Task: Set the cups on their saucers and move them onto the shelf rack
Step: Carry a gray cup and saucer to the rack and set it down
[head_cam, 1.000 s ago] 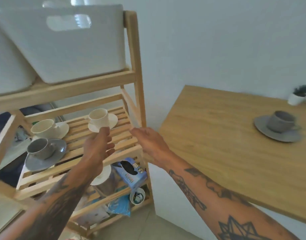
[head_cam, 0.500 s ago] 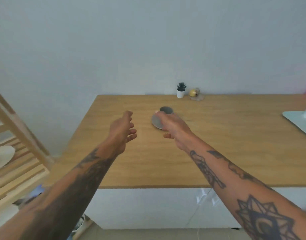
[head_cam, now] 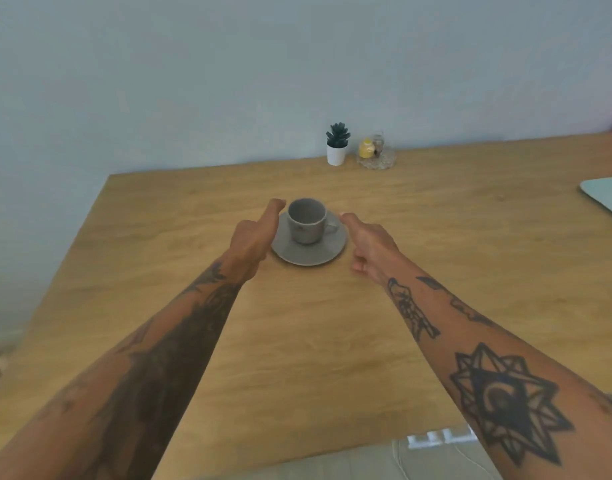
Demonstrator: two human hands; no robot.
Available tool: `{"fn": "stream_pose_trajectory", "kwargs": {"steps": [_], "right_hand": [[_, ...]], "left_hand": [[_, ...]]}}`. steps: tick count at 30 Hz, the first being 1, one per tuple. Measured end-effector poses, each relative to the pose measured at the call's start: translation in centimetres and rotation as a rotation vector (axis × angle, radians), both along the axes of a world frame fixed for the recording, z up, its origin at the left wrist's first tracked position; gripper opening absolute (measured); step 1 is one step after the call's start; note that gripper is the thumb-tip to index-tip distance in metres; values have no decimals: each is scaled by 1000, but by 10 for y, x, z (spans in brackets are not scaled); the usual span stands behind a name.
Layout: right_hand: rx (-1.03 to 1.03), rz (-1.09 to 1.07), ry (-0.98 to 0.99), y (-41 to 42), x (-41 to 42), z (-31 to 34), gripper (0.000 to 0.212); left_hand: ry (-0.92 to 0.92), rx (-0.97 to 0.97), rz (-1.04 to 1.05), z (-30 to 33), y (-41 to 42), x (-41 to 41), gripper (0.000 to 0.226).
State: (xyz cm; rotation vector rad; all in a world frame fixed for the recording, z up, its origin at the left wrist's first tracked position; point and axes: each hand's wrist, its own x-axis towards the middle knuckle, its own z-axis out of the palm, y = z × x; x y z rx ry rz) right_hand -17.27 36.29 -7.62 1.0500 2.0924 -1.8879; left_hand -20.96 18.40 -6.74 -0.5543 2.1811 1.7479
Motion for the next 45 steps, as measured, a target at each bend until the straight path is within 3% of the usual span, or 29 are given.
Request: {"fn": "stream_pose_trajectory", "kwargs": {"steps": [6,8,11,16,21,28,33,38,45], "right_hand": [[71,-59,35,-22,-34,-22,92],[84,-63,18,-23,-39,-23,91],[52,-66,12,-19,-43,-27,89],[-18,-41,56,-15,-43,-27,87],[-37,6,104,-13,-26,-19,84],[-19,81,158,-30,24,12,59],[0,182,197,-66,69,49,57],[-21,291,215,-123,117,78,37],[-85,540,218,-251,183,92,37]], "left_hand": [[75,-40,112,-30,19,-24,53],[57,-28,137,-33,19,-28,49],[42,-12,144,-34,16,-31,53],[32,-4,140,-30,14,-28,79],[36,65,163,-25,10,-7,75],[107,110,215,5,-11,48,49],[146,139,293,35,-52,106,51],[182,148,379,59,-112,173,53],[227,95,611,81,-232,280,52]]}}
